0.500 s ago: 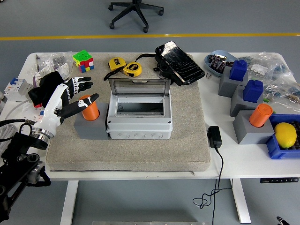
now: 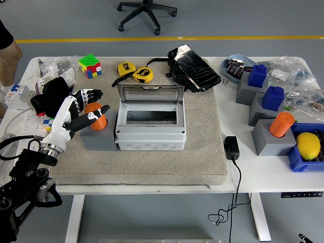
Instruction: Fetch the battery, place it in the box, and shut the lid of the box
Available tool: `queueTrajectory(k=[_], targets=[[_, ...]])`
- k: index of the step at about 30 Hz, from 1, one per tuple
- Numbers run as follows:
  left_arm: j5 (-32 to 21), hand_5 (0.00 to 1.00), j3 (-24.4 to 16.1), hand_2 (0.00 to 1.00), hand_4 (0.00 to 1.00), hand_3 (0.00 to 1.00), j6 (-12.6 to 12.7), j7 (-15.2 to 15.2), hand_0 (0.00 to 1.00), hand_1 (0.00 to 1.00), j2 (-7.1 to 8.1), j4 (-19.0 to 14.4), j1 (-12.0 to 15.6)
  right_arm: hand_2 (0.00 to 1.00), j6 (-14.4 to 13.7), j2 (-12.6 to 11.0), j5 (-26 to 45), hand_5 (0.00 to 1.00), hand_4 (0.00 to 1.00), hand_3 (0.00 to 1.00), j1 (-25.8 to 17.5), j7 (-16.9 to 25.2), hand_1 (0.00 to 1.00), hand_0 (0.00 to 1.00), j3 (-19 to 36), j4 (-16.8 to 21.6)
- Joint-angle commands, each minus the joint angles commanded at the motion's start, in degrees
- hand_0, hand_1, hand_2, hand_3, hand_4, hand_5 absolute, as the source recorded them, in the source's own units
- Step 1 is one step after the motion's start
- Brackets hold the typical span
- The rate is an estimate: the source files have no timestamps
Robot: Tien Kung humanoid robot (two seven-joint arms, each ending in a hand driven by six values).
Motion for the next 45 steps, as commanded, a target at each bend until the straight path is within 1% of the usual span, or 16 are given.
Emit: queueTrajectory(k=[2, 3, 8, 9, 14, 15, 20, 21, 26, 27, 32, 33, 38, 39, 44, 45], targets=[[0.13, 0.159, 0.50, 0.632, 0.998, 0.596, 0.29, 0.05, 0.749, 0.715, -0.01, 0.01, -0.08, 0.508, -0.03, -0.05, -0.04, 0.390, 0.829, 0.465, 0.05, 0.04, 0.561, 0.569, -0.03, 0.04], [0.40, 0.073, 0.79, 0.601, 0.998, 0.570, 0.45, 0.11, 0.738, 0.687, -0.01, -0.06, -0.11, 0.508, -0.03, -0.07, -0.04, 0.390, 0.829, 0.465, 0.09, 0.05, 0.562, 0.569, -0.08, 0.03], [0.63, 0.073, 1.80, 0.601, 0.998, 0.570, 1.08, 0.30, 0.738, 0.687, -0.11, 0.17, -0.52, 0.508, 0.10, -0.11, -0.02, 0.390, 0.829, 0.465, 0.15, 0.11, 0.562, 0.569, -0.39, 0.04], [0.58, 0.002, 1.91, 0.522, 0.998, 0.494, 1.16, 0.25, 0.697, 0.642, -0.14, 0.25, -0.58, 0.509, 0.10, -0.12, -0.01, 0.388, 0.831, 0.466, 0.14, 0.11, 0.561, 0.569, -0.44, 0.04], [-1.25, 0.002, 2.85, 0.522, 0.998, 0.494, 1.57, -0.29, 0.697, 0.642, -0.47, 1.00, -1.48, 0.509, 0.09, -0.22, 0.04, 0.388, 0.831, 0.466, 0.18, 0.07, 0.561, 0.569, -0.64, 0.03], [-2.01, 0.002, 3.11, 0.467, 0.942, 0.453, 1.53, -0.46, 0.580, 0.520, -0.58, 1.29, -1.72, 0.509, 0.09, -0.24, 0.05, 0.388, 0.831, 0.466, 0.18, 0.06, 0.561, 0.569, -0.66, 0.04], [-5.15, 0.002, 3.89, 0.467, 0.942, 0.453, 1.30, -1.29, 0.580, 0.520, -1.15, 2.04, -2.40, 0.509, 0.06, -0.25, 0.04, 0.388, 0.831, 0.466, 0.16, 0.07, 0.561, 0.569, -0.58, 0.04], [-5.63, 0.002, 4.03, 0.404, 0.852, 0.410, 1.19, -1.33, 0.444, 0.421, -1.29, 2.19, -2.53, 0.509, 0.06, -0.23, 0.06, 0.387, 0.831, 0.466, 0.12, 0.07, 0.561, 0.569, -0.58, 0.03], [-7.62, 0.002, 4.95, 0.404, 0.852, 0.410, 0.78, -1.34, 0.444, 0.421, -1.78, 2.83, -3.00, 0.509, 0.11, -0.15, 0.08, 0.387, 0.831, 0.466, -0.02, 0.07, 0.561, 0.569, -0.57, 0.00], [-7.99, 0.002, 5.08, 0.334, 0.758, 0.363, 0.71, -1.35, 0.329, 0.337, -1.89, 2.94, -3.04, 0.508, 0.11, -0.14, 0.06, 0.388, 0.831, 0.466, -0.06, 0.08, 0.562, 0.568, -0.54, 0.01], [-10.05, 0.002, 5.48, 0.334, 0.758, 0.363, 0.44, -1.66, 0.329, 0.337, -2.32, 3.39, -3.22, 0.508, 0.08, -0.13, 0.05, 0.388, 0.831, 0.466, -0.17, 0.13, 0.562, 0.568, -0.47, 0.02], [-10.31, 0.002, 5.52, 0.228, 0.480, 0.258, 0.38, -1.76, 0.193, 0.214, -2.36, 3.42, -3.30, 0.507, 0.08, -0.14, 0.04, 0.386, 0.831, 0.466, -0.16, 0.11, 0.561, 0.568, -0.49, 0.01], [-11.97, 0.002, 6.23, 0.228, 0.480, 0.258, -0.29, -2.49, 0.193, 0.214, -2.61, 3.72, -3.83, 0.507, 0.04, -0.10, -0.08, 0.386, 0.831, 0.466, -0.14, 0.07, 0.561, 0.568, -0.40, 0.00], [-12.21, 0.002, 6.37, 0.156, 0.002, 0.179, -0.37, -2.55, 0.146, 0.097, -2.67, 3.80, -3.89, 0.507, 0.03, -0.09, -0.06, 0.385, 0.832, 0.466, -0.13, 0.08, 0.561, 0.569, -0.37, -0.01], [-12.33, 0.002, 7.06, 0.156, 0.002, 0.179, -0.77, -2.43, 0.146, 0.097, -3.08, 4.14, -4.10, 0.507, -0.03, -0.08, -0.08, 0.385, 0.832, 0.466, -0.09, 0.13, 0.561, 0.569, -0.30, 0.01], [-12.39, 0.002, 7.18, 0.120, 0.002, 0.181, -0.90, -2.45, 0.131, 0.091, -3.18, 4.19, -4.14, 0.508, -0.05, -0.08, -0.07, 0.384, 0.831, 0.465, -0.09, 0.15, 0.560, 0.568, -0.32, 0.00]])
